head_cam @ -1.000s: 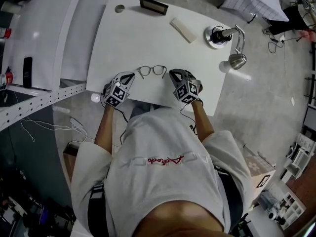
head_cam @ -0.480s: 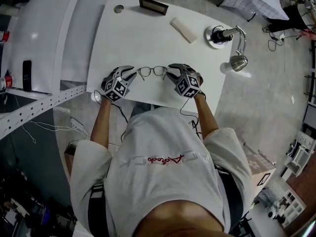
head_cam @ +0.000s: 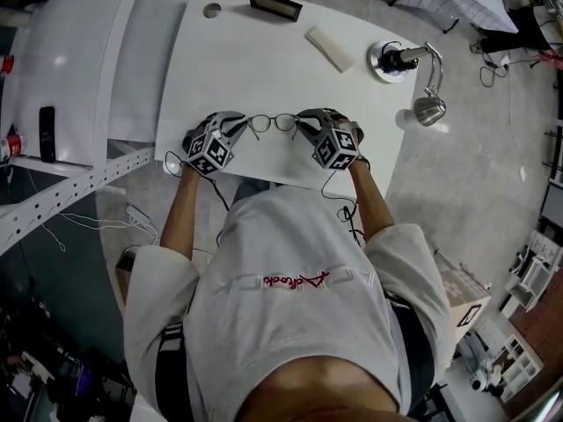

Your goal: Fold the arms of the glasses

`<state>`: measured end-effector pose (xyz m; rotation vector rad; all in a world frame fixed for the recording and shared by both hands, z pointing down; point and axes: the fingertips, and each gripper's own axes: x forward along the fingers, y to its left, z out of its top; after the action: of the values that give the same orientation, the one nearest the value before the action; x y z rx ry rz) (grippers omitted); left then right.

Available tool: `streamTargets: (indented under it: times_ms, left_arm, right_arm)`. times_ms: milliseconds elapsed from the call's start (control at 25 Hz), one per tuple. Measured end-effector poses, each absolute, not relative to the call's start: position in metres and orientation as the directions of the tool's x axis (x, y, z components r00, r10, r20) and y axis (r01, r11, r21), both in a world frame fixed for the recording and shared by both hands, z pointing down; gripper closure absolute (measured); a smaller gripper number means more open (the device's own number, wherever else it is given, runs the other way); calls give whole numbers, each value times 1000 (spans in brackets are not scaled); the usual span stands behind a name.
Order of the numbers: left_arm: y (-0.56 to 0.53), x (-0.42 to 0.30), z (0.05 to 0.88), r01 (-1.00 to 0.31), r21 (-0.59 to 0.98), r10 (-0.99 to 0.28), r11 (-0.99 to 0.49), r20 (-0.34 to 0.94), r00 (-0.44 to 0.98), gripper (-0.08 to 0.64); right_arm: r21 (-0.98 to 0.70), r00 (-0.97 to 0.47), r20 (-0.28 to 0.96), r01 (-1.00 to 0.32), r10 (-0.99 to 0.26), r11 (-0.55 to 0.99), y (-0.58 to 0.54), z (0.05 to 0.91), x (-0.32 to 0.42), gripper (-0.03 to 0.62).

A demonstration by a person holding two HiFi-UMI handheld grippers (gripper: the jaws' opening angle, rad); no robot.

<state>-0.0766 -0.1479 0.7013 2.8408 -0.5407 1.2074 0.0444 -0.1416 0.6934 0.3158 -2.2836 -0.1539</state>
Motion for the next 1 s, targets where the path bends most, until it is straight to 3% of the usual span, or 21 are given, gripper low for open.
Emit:
streamTargets:
  times_ms: [120,1000]
  left_arm:
    - [-145,-74,703,-308,-121,-301,-944,701,646,480]
    - [-144,-41,720,-185,-84,-184,-979,750,635,480]
  right_arm:
    - [209,-645,713,-179,-276,961,-141,693,45,543]
    - [181,-660,710,-164,-244,970,-141,694,42,546]
